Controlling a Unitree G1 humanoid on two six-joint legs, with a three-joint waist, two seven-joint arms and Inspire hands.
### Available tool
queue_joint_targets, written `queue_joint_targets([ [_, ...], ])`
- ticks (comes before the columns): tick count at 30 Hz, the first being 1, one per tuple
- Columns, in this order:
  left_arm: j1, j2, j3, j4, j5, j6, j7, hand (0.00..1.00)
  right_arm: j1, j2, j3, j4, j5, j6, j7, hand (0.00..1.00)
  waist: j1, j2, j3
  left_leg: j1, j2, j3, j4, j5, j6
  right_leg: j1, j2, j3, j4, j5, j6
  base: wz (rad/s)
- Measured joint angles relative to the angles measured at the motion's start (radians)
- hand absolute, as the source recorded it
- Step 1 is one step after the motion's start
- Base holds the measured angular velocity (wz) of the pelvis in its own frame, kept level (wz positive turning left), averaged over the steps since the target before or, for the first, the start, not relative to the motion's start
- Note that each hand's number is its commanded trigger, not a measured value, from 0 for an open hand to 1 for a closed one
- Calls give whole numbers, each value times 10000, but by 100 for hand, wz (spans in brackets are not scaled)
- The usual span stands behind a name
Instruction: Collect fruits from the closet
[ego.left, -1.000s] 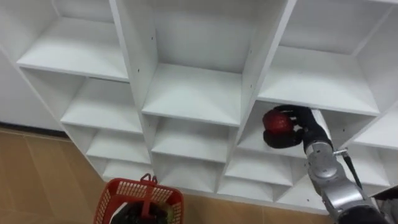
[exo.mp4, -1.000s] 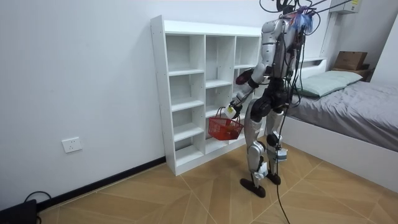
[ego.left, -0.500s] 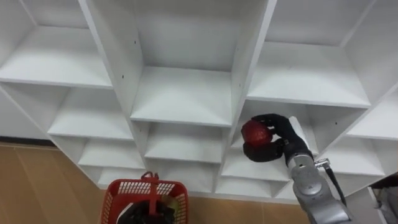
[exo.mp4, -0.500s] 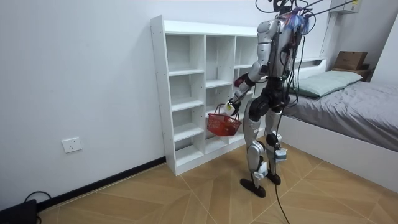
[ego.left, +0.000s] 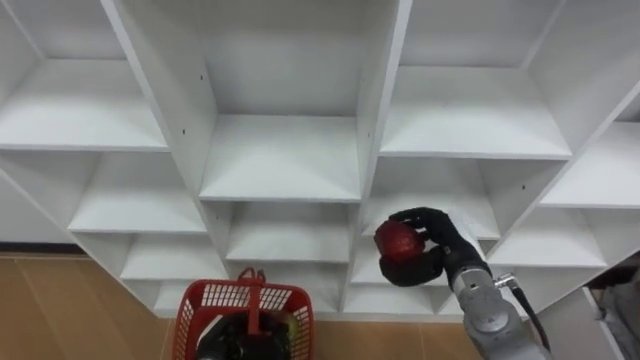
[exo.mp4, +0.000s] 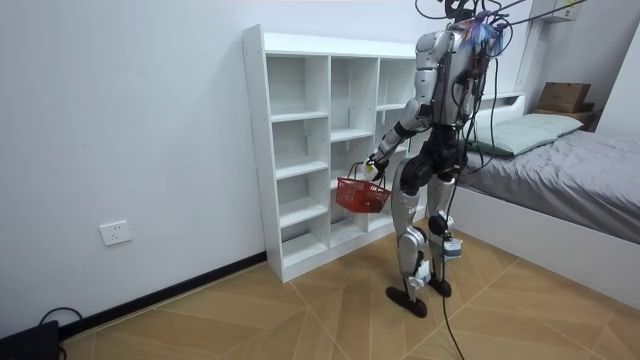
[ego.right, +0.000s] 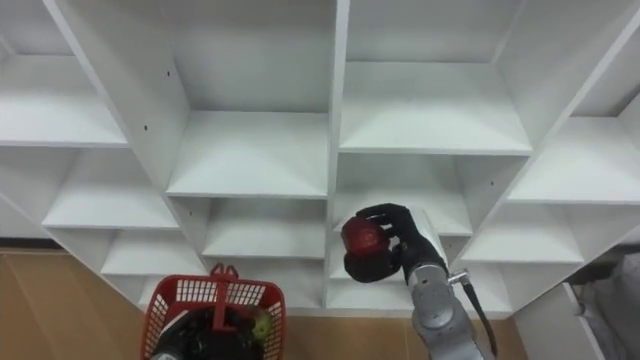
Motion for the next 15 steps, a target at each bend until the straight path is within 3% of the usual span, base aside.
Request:
queue_joint_targets([
  [15, -81, -76, 14, -28, -3, 3, -122, 100, 534, 93, -2, -1365, -8, 0, 359, 100, -42, -15, -46, 60, 8, 46, -5, -2, -2, -4, 39, 190, 12, -1, 0, -1],
])
